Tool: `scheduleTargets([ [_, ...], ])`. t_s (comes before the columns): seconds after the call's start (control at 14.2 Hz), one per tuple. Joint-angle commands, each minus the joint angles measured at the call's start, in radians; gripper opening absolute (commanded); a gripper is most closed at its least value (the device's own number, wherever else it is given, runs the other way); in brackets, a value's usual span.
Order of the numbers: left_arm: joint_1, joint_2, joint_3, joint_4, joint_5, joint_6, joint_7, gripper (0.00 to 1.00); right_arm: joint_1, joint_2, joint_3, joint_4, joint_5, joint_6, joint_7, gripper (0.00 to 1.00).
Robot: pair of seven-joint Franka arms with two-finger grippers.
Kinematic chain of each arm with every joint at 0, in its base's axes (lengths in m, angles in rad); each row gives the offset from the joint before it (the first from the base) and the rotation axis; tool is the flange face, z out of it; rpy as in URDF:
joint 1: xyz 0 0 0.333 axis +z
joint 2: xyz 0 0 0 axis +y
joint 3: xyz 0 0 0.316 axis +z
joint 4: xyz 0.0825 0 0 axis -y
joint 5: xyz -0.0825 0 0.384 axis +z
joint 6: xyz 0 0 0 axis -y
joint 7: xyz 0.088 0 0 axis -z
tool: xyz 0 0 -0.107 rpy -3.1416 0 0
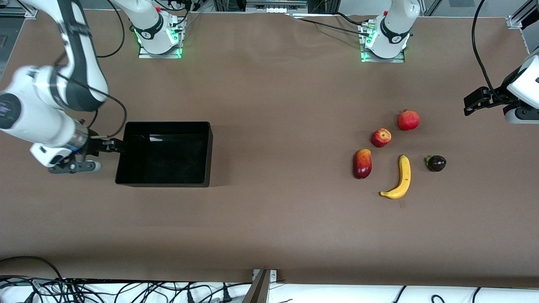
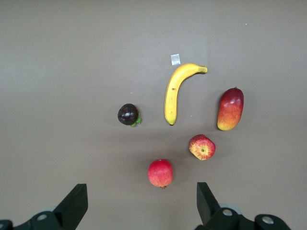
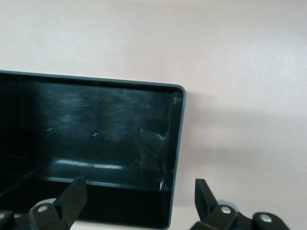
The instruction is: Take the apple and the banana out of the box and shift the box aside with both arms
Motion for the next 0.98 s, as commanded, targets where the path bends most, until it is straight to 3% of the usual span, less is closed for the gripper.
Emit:
scheduleTargets([
  [0.0, 0.002, 0.01, 0.001, 0.03, 0.016, -0.038, 0.023, 1.0, 0.0, -0.114, 0.005, 0.035, 0.001, -0.135, 0.005, 1.0],
  [0.21, 0.006, 0.01, 0.002, 0.03, 0.013, -0.04, 0.023, 1.0, 0.002, -0.237, 0.009, 0.021, -0.013, -0.241, 0.004, 1.0],
  [0.42, 0.008, 0.01, 0.002, 0.03, 0.01, -0.04, 0.021, 1.0, 0.002, -0.32, 0.009, -0.049, -0.04, -0.248, 0.004, 1.0],
  [0.7, 0.006, 0.008, -0.001, 0.03, 0.005, -0.043, 0.021, 1.0, -0.001, -0.342, 0.02, -0.074, -0.063, -0.242, -0.003, 1.0],
  [0.91, 0.006, 0.008, -0.001, 0.032, 0.004, -0.049, 0.023, 1.0, -0.111, -0.34, 0.138, -0.072, -0.063, -0.232, -0.004, 1.0],
])
